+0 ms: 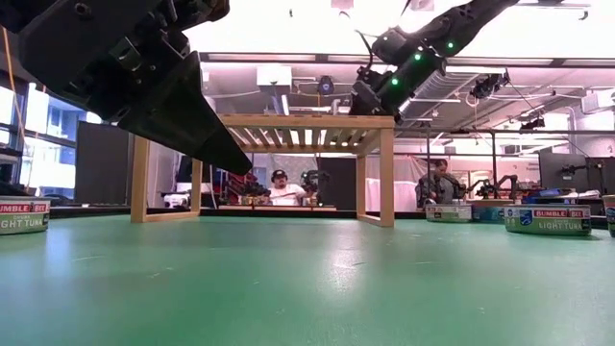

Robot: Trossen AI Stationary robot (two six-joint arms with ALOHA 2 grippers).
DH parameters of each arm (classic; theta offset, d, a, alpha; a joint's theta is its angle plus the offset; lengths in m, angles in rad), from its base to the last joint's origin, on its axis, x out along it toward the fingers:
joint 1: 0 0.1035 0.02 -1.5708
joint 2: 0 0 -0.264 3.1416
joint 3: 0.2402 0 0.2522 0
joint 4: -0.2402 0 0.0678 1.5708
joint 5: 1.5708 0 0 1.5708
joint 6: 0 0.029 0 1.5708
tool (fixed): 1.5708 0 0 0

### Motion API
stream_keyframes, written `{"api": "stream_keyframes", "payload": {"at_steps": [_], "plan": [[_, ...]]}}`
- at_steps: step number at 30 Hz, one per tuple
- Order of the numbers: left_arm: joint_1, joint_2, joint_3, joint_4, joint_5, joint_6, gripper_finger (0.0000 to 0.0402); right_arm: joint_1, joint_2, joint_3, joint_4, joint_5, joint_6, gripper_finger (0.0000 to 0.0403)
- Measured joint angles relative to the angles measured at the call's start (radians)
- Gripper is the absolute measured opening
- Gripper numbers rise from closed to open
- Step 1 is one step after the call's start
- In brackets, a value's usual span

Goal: Stack canned seafood by type on shelf
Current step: Put the green white tuna can on the shelf

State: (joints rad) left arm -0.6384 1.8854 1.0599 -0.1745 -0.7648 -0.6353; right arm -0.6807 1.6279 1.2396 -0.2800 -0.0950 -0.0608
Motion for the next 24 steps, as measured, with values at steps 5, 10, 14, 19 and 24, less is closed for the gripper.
{"api": "stream_keyframes", "payload": {"at_steps": [5, 10, 14, 19, 24], "plan": [[0.0, 0.0, 0.0, 0.0, 0.001, 0.0, 0.0, 0.0, 0.001, 0.008, 0.006, 0.0, 0.025, 0.0395], [0.0, 0.0, 0.0, 0.0, 0.002, 0.0, 0.0, 0.0, 0.001, 0.023, 0.009, 0.014, 0.056, 0.0395], [0.0, 0.0, 0.0, 0.0, 0.004, 0.0, 0.0, 0.0, 0.001, 0.023, 0.008, 0.042, 0.06, 0.0395], [0.0, 0.0, 0.0, 0.0, 0.004, 0.0, 0.0, 0.0, 0.001, 0.023, 0.011, 0.007, 0.059, 0.0395], [0.0, 0.0, 0.0, 0.0, 0.004, 0.0, 0.0, 0.001, 0.001, 0.023, 0.007, 0.031, 0.045, 0.0395]]}}
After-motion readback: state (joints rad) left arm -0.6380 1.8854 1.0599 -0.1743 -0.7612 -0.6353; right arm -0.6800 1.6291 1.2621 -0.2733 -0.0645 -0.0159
